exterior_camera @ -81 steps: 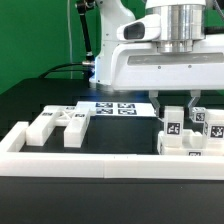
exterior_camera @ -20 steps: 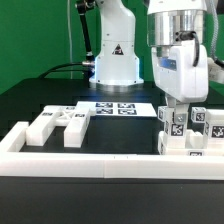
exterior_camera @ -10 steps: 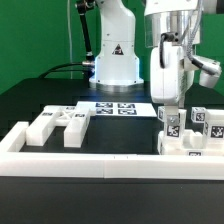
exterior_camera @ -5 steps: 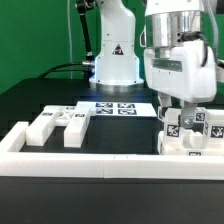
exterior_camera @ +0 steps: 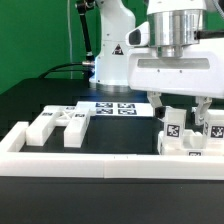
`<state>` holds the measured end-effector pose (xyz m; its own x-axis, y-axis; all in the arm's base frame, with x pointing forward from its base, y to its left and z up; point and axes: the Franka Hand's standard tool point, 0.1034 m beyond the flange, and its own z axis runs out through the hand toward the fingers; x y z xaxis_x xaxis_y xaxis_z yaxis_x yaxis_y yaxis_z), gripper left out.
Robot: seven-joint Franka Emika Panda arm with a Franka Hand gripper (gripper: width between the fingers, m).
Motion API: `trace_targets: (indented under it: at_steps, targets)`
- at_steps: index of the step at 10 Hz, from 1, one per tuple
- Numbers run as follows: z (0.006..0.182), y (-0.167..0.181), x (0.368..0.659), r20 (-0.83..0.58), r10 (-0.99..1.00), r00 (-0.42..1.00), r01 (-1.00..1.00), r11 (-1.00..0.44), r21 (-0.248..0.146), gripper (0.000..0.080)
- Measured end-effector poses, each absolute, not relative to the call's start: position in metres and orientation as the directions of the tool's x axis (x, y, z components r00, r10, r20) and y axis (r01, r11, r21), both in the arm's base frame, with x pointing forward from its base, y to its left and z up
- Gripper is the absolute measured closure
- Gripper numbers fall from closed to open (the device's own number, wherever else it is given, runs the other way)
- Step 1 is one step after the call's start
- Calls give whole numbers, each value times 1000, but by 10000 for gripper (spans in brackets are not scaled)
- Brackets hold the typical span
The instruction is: Assemble chair
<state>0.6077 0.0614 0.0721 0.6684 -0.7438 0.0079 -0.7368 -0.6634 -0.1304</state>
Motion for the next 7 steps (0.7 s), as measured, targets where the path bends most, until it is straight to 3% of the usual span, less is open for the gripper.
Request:
trace_targets:
  at_steps: [7]
  targets:
    - [72, 58, 608, 66, -399, 914, -391, -914, -105, 170]
